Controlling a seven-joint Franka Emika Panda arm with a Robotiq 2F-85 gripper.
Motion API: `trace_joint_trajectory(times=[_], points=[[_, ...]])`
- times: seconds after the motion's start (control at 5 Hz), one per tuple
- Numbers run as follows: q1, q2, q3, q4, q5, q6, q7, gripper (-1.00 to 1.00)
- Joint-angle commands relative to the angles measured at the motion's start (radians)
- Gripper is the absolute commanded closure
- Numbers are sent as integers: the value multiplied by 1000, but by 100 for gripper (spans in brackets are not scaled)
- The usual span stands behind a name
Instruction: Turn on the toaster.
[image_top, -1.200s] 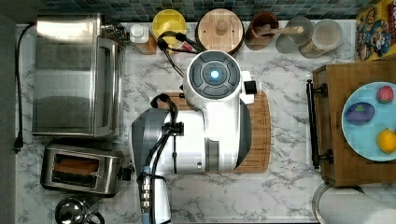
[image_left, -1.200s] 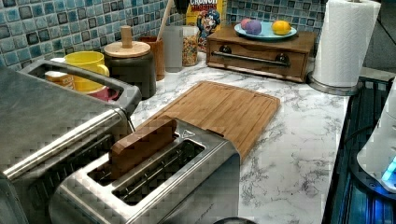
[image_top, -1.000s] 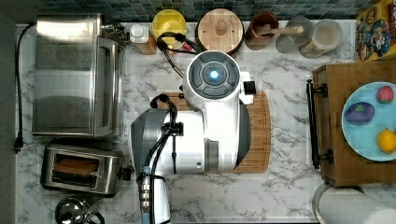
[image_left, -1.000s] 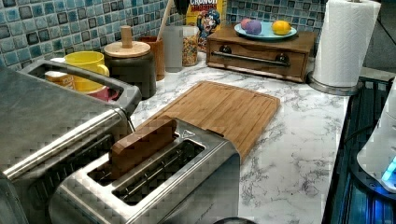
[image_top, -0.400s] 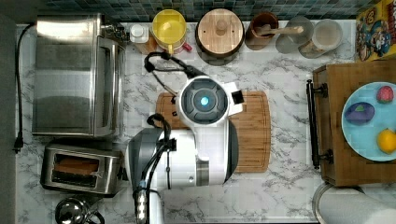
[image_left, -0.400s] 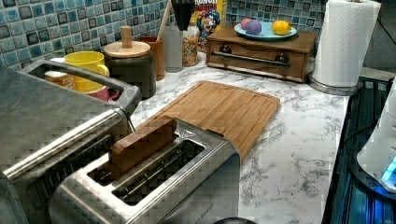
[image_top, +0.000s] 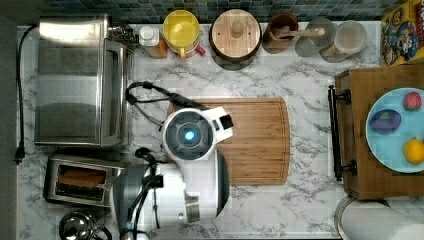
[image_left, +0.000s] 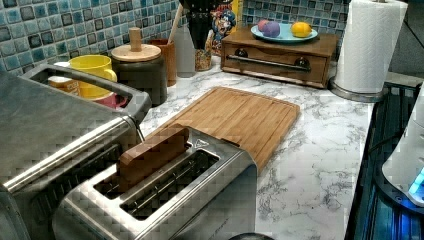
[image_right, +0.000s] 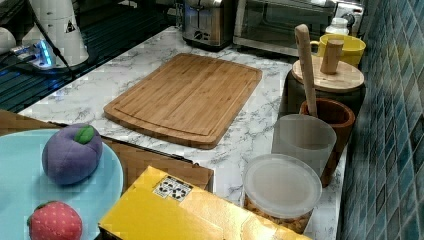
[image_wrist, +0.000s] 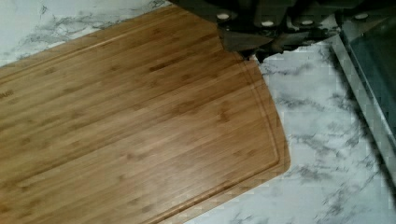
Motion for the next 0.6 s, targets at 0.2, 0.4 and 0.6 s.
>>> trace_joint_trajectory(times=[0.2,0.4,0.6], points=[[96,-34,52,-132,55,31,-119,100],[116,-35,81,-164,65,38,-140,100],[147,-118,94,-239,122,109,-205,100]])
